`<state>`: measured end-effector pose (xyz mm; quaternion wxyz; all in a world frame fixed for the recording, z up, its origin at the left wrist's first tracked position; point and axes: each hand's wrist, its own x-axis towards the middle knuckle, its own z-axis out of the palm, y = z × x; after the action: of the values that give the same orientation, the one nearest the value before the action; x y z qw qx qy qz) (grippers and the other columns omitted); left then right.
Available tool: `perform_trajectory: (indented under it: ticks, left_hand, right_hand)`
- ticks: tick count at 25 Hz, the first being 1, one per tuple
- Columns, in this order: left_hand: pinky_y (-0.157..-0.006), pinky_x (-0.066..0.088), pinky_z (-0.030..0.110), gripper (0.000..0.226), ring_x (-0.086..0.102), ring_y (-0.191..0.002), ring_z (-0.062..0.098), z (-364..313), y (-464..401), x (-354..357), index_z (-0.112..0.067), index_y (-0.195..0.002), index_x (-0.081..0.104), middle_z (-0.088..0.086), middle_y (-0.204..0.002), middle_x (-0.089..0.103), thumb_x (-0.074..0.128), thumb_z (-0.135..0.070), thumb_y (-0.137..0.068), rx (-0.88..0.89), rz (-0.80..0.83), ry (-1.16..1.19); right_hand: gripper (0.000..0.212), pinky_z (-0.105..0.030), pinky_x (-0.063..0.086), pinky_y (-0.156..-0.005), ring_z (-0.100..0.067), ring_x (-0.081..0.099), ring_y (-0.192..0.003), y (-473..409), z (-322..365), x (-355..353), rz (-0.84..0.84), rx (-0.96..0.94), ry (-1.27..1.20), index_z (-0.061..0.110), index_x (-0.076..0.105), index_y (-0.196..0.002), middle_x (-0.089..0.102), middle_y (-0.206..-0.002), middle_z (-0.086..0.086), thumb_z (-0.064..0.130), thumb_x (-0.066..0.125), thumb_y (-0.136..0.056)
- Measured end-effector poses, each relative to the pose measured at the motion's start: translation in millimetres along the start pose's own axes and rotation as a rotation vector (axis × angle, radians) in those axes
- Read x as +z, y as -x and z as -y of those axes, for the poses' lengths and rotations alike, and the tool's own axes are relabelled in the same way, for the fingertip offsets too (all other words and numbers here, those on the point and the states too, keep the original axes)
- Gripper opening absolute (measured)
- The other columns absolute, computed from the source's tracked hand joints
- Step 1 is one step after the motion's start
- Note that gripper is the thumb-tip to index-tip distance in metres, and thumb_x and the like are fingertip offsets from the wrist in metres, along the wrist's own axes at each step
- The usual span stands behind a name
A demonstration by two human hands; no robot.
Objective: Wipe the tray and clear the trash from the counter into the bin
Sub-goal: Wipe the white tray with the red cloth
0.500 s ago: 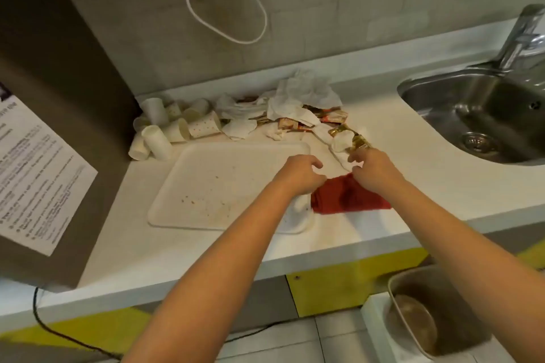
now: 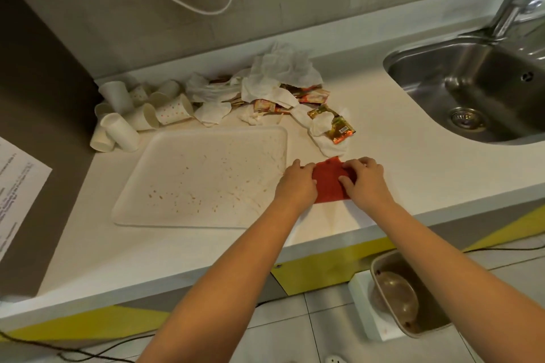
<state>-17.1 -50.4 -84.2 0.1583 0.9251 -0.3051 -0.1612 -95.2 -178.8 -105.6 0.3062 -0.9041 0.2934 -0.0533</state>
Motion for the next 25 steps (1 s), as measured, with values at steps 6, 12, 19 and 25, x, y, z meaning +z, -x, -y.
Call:
perform_trajectory:
  ticks: [6, 12, 19, 25]
  left_hand:
    - [-0.089, 0.041, 0.039, 0.043, 0.042, -0.119, 0.032, -5.8, -14.3, 0.0, -0.008, -0.135, 0.038, 0.016, -0.126, 0.049, 0.048, -0.021, -0.095, -0.04, 0.05, -0.17]
    - [-0.077, 0.041, 0.037, 0.026, 0.045, -0.109, 0.032, -11.2, -7.7, 7.4, -0.008, -0.118, 0.051, 0.014, -0.114, 0.054, 0.041, -0.011, -0.093, -0.001, -0.025, -0.219]
    - [-0.09, 0.039, 0.027, 0.034, 0.043, -0.115, 0.023, -7.0, 12.2, -10.7, -0.016, -0.122, 0.059, 0.005, -0.124, 0.053, 0.051, -0.008, -0.09, 0.061, -0.4, 0.213]
    - [-0.086, 0.051, 0.037, 0.043, 0.055, -0.105, 0.023, -7.3, 22.2, -40.7, -0.024, -0.134, 0.042, 0.011, -0.131, 0.051, 0.045, -0.04, -0.095, -0.393, -0.376, 0.99]
  right_hand:
    - [0.058, -0.037, 0.039, -0.096, -0.036, 0.048, -0.119, -11.1, 6.1, -0.6, 0.033, 0.09, -0.168, 0.005, 0.038, -0.137, 0.051, -0.13, -0.022, 0.015, 0.064, -0.086]
    - [0.03, -0.027, 0.038, -0.077, -0.032, 0.057, -0.1, -15.1, 0.3, -5.2, 0.091, 0.045, -0.192, 0.004, 0.061, -0.114, 0.064, -0.109, -0.018, 0.014, 0.06, -0.087]
    - [0.016, -0.029, 0.043, -0.067, -0.02, 0.055, -0.076, -4.4, 24.6, -30.5, 0.282, 0.156, -0.814, 0.019, 0.061, -0.086, 0.061, -0.088, -0.011, 0.007, 0.05, -0.088]
    - [0.019, -0.018, 0.042, -0.062, -0.01, 0.051, -0.067, 0.2, 83.1, -34.3, 0.143, -0.197, -0.823, 0.019, 0.056, -0.083, 0.055, -0.074, 0.002, 0.0, 0.052, -0.084]
